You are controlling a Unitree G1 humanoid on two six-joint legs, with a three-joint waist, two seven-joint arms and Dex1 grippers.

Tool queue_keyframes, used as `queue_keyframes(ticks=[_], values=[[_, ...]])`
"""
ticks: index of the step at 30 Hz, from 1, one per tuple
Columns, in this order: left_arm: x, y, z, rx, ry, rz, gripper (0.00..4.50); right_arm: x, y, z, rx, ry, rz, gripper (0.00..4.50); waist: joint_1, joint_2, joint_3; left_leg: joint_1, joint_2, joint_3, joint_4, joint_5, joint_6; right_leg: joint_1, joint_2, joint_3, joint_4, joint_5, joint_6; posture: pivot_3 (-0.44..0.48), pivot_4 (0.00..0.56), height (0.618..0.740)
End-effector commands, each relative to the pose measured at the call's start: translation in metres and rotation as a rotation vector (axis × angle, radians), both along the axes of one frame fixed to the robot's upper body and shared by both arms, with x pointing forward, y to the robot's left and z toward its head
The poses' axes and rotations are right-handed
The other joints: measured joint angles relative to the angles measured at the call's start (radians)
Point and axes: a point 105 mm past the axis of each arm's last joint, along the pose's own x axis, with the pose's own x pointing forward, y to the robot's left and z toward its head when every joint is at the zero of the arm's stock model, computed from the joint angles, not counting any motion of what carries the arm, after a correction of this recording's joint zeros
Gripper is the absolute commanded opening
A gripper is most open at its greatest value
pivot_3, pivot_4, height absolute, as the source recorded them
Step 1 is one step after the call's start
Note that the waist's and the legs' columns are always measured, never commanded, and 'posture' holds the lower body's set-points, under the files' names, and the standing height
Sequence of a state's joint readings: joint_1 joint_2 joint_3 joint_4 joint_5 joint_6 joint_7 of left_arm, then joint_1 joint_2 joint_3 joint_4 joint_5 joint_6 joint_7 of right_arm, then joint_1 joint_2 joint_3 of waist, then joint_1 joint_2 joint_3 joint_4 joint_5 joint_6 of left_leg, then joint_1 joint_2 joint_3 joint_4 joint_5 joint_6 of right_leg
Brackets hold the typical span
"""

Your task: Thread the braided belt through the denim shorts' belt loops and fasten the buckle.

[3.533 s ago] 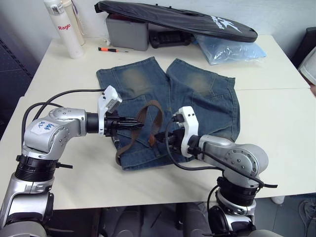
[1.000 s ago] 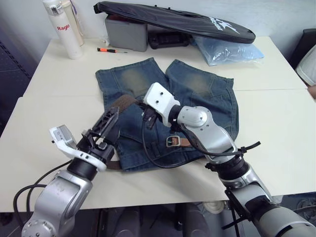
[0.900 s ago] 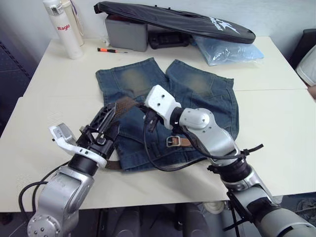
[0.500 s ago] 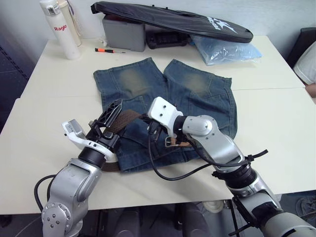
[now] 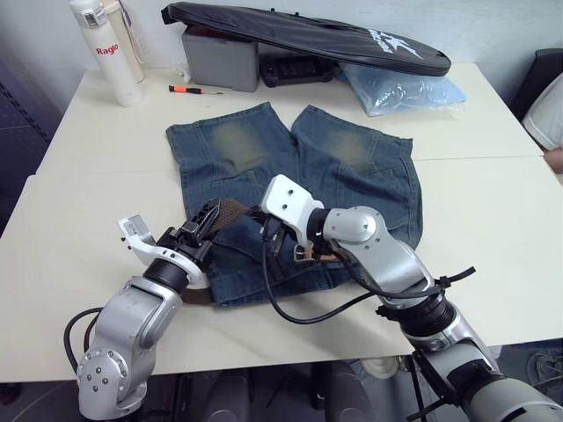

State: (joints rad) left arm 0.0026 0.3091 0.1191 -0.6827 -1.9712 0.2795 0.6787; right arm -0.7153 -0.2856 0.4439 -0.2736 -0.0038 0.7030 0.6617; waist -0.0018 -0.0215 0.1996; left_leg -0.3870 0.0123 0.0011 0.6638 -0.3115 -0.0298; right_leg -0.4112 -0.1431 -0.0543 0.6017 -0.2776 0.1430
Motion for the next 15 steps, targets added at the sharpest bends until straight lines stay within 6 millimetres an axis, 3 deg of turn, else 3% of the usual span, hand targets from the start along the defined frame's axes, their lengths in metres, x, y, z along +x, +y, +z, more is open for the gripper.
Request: queue_keyframes(ticks=[1,4,5,6,7,8,11,15], values=[[-0.001,0.003,0.007,0.048,-0.051,-0.019,0.0,-0.01,-0.006,0.02,0.057,-0.066,0.048,0.35,0.001,0.0,0.0,0.0,0.0,0.0,0.0,0.0,0.0,0.0,0.0,0.0,0.0,0.0,0.0,0.0,0.15,0.74],[0.001,0.006,0.008,0.072,-0.069,-0.024,0.0,-0.012,-0.018,0.017,0.052,-0.065,0.06,1.25,0.002,0.0,0.0,0.0,0.0,0.0,0.0,0.0,0.0,0.0,0.0,0.0,-0.001,0.0,0.0,0.0,0.15,0.74],[0.001,0.006,0.009,0.082,-0.077,-0.031,0.0,-0.013,-0.022,0.016,0.039,-0.077,0.064,1.86,0.002,0.0,0.0,0.0,0.0,0.0,0.0,0.0,0.0,0.0,0.0,0.0,-0.001,0.0,0.0,0.0,0.15,0.74],[0.001,0.006,0.009,0.091,-0.086,-0.038,0.0,-0.013,-0.026,0.013,0.025,-0.087,0.067,2.0,0.003,0.0,0.0,0.0,0.0,0.0,0.0,0.0,0.0,0.0,0.0,0.0,-0.001,0.0,0.0,0.0,0.15,0.74],[0.003,0.007,0.011,0.104,-0.104,-0.05,0.0,-0.015,-0.029,0.007,0.002,-0.107,0.071,2.62,0.003,0.0,0.0,0.0,0.0,0.0,0.0,0.0,0.0,0.001,0.0,0.0,-0.001,0.0,0.0,0.0,0.15,0.74],[0.004,0.007,0.013,0.113,-0.12,-0.06,0.0,-0.016,-0.03,0.003,-0.007,-0.115,0.076,2.81,0.003,0.0,0.0,0.0,0.0,0.0,0.0,0.0,0.0,0.001,0.0,0.0,-0.001,0.0,0.0,0.0,0.15,0.74],[0.007,0.006,0.018,0.123,-0.15,-0.081,0.0,-0.019,-0.028,-0.002,0.017,-0.116,0.082,4.23,0.002,0.0,0.0,0.0,0.0,0.0,0.0,0.0,0.0,0.0,0.0,0.0,-0.004,0.0,0.0,0.0,0.15,0.74],[0.011,0.002,0.027,0.115,-0.196,-0.108,0.0,-0.018,-0.015,-0.008,0.104,-0.095,0.074,4.23,-0.002,0.0,0.0,0.001,0.001,0.001,0.0,0.0,0.0,0.0,0.001,0.0,-0.002,0.0,0.0,0.0,0.15,0.74]])
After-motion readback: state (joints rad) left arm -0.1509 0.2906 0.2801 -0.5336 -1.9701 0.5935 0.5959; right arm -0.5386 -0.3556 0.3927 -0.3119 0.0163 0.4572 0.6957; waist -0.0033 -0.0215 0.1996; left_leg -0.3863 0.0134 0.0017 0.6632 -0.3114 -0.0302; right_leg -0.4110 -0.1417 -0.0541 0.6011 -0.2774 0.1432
